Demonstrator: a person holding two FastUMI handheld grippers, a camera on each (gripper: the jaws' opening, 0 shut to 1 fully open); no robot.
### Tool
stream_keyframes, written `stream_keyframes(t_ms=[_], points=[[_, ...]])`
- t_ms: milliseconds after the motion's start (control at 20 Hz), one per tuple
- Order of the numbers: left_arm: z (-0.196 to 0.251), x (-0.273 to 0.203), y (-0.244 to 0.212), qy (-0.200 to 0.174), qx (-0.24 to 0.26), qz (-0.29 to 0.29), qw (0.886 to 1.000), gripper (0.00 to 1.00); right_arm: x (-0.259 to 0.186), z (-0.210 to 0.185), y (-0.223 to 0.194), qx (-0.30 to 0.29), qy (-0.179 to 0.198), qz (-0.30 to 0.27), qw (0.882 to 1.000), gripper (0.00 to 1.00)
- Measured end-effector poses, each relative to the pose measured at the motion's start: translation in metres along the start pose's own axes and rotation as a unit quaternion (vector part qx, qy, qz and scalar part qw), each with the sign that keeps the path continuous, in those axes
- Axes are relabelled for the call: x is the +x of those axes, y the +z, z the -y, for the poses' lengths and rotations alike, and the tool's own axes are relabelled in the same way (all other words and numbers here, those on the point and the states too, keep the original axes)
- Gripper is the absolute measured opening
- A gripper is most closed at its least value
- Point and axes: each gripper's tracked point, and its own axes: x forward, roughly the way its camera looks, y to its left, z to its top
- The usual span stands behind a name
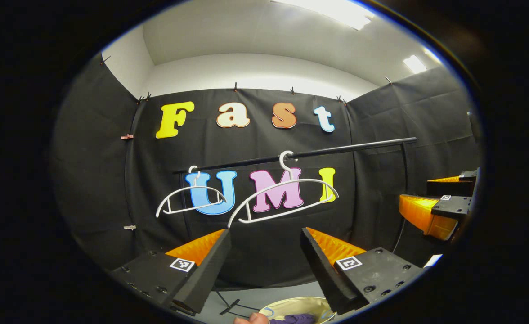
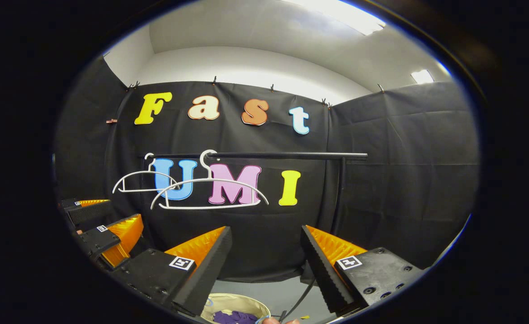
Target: Grasp the clothes on the hanger with both hands and then place them into the laundry hamper below.
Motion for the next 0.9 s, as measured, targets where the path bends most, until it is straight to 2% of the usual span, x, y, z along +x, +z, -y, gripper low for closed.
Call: stream_keyframes(t_ms=[500, 550, 650, 900], points=[[0.003, -0.003, -0.001, -0.002, -0.001, 0.003, 1.0, 0.98, 0.004, 0.006, -0.002, 0.006, -0.003, 0.004, 1.0, 0.99], [0.007, -0.009, -0.006, -0.007, -0.006, 0.001, 1.0, 0.98, 0.003, 0.003, -0.003, 0.01, 0.004, 0.007, 1.0, 0.99], [0.004, -0.023, -0.007, 0.006, -0.011, 0.011, 1.0, 0.98, 0.0, -0.005, -0.007, 0.014, 0.024, 0.012, 1.0, 0.99], [-0.002, -0.061, -0.015, 0.035, -0.012, -0.001, 0.999, 0.98, -0.008, -0.034, -0.037, -0.018, 0.104, 0.006, 0.994, 0.99]])
